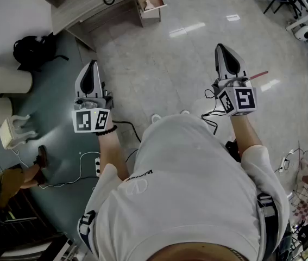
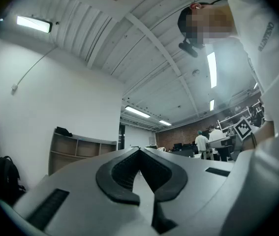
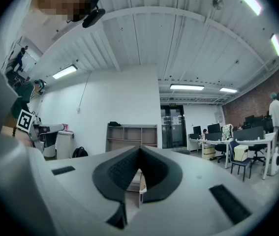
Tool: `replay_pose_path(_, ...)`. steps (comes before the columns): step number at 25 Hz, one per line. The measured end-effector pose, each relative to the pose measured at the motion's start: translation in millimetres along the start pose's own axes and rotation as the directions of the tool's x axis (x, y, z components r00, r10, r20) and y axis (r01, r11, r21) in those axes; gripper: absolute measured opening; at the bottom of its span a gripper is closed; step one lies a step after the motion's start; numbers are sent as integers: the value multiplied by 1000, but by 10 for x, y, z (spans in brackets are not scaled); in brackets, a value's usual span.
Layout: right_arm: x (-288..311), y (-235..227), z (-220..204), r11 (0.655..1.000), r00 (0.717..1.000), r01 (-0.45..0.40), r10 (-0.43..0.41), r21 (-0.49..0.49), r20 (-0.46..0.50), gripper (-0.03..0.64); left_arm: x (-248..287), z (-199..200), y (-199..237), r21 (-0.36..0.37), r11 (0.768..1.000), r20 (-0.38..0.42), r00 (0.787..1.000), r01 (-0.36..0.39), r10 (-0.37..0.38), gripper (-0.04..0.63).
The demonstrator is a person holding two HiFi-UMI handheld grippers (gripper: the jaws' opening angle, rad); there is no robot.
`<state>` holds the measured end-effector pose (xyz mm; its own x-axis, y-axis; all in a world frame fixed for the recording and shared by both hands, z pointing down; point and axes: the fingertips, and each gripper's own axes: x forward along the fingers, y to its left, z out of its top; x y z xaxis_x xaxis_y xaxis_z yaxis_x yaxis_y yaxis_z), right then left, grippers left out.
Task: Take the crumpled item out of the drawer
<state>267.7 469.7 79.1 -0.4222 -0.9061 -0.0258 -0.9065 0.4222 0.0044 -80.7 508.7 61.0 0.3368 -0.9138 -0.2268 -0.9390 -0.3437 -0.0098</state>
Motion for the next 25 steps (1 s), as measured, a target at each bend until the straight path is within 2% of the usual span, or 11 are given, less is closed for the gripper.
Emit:
replay_pose_path(17,-1,130,37,999,1000,3,-3,48,6,-2,-132,42,54,-15,1000,11,1000,14,-14,-1)
replay_pose_path(25,97,354,44,999,1000,21,-21,39,-6,-2,-207,-43,120,-55,995,3,997,79,-79,-1)
